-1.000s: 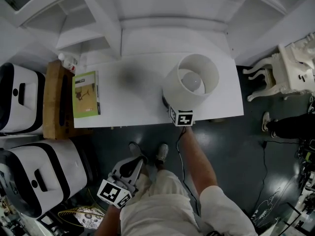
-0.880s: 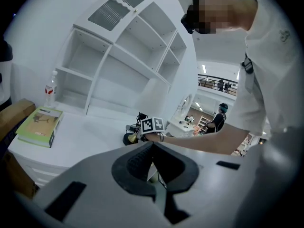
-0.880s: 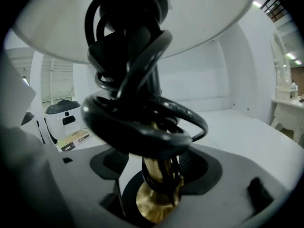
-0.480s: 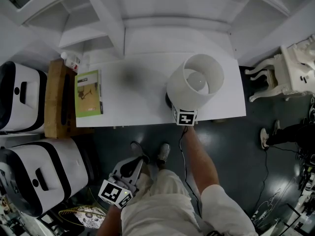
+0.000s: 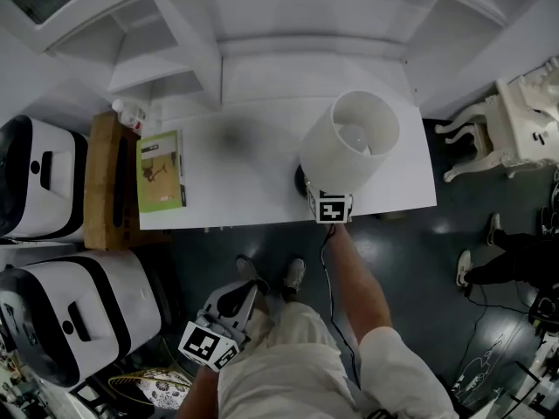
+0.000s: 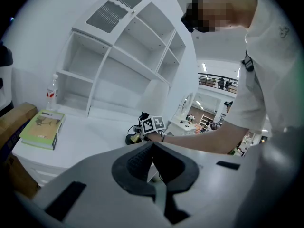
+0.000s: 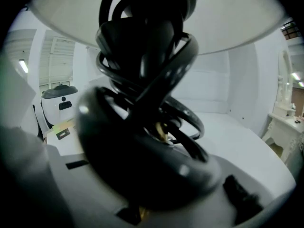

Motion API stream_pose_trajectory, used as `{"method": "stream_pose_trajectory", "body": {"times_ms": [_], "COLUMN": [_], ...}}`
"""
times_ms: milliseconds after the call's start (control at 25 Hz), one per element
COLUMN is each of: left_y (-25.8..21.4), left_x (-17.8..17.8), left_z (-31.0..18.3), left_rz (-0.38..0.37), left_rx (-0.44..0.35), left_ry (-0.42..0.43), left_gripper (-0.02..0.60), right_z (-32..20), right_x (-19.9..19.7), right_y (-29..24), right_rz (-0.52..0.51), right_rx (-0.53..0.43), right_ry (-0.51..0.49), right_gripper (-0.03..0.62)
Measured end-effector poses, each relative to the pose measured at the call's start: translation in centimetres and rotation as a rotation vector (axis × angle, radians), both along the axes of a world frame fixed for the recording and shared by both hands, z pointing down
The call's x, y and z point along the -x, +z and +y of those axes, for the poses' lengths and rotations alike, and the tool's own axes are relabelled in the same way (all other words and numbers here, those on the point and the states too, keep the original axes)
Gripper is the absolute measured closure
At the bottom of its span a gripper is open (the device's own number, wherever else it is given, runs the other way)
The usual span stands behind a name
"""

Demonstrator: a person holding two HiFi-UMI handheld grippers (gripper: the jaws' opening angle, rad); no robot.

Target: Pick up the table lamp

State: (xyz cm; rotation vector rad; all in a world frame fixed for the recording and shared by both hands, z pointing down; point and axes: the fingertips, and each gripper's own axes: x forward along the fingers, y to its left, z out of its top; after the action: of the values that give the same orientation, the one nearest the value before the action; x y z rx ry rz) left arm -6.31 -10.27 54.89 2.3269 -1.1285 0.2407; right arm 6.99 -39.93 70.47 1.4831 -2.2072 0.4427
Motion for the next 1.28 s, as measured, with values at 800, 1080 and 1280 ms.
{"method": "stream_pose_trajectory", "body": {"times_ms": [800, 1080, 1280], "left_y": [-5.4, -7.6, -8.3], "left_x": [-1.0, -2.9, -3.7], "left_z": [0.0, -0.9, -0.6], "left_rz": [0.002, 0.023, 0.028], "left_rx": [-0.141, -0.223, -0.251], "left_ry": [-0.012, 0.000, 0.071], "left_gripper": [0.575, 0.575, 0.574], "right_z": [9.9, 14.2, 17.7], "right_x": [-3.3, -5.6, -5.7], "right_y": [-9.7, -15.6, -18.2], "right_rz": [-0.161, -0.185, -0.215], "right_rx": [0.012, -0.044, -0.056], "right_ry": [-0.051, -0.066, -0.058], "right_gripper": [0.546, 0.548, 0.548]}}
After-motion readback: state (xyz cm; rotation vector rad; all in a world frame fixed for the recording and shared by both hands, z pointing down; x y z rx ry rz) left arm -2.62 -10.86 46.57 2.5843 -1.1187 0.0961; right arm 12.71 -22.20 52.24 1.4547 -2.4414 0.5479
